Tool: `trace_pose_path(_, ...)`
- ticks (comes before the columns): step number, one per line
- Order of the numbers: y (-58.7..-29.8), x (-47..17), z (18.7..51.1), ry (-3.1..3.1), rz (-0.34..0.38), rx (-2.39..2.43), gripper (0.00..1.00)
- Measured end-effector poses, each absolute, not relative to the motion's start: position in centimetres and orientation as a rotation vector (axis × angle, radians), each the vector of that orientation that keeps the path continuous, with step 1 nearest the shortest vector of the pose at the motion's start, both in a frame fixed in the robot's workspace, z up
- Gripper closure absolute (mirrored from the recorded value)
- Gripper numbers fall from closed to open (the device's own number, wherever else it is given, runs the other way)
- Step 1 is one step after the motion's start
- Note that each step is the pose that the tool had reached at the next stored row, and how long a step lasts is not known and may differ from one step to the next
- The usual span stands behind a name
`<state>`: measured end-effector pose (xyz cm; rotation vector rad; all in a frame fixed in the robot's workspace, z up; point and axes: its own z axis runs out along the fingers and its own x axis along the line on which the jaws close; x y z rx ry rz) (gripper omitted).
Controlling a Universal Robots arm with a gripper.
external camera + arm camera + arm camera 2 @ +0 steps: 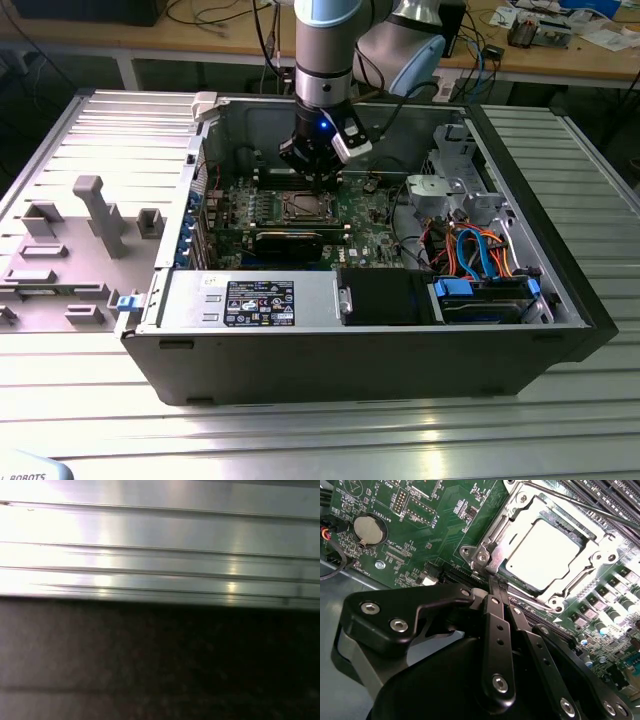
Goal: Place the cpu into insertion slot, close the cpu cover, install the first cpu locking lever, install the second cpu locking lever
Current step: 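Install the first cpu locking lever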
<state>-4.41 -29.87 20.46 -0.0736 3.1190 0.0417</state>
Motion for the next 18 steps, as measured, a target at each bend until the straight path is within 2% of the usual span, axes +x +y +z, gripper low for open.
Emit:
trace_pose_path(9, -29.87, -4.41, 20.57, 3.119, 0.04, -0.074, 0.89)
trace_pose_path(18, -29.74, -4.37, 20.15, 3.12, 0.008, -0.074, 0.89)
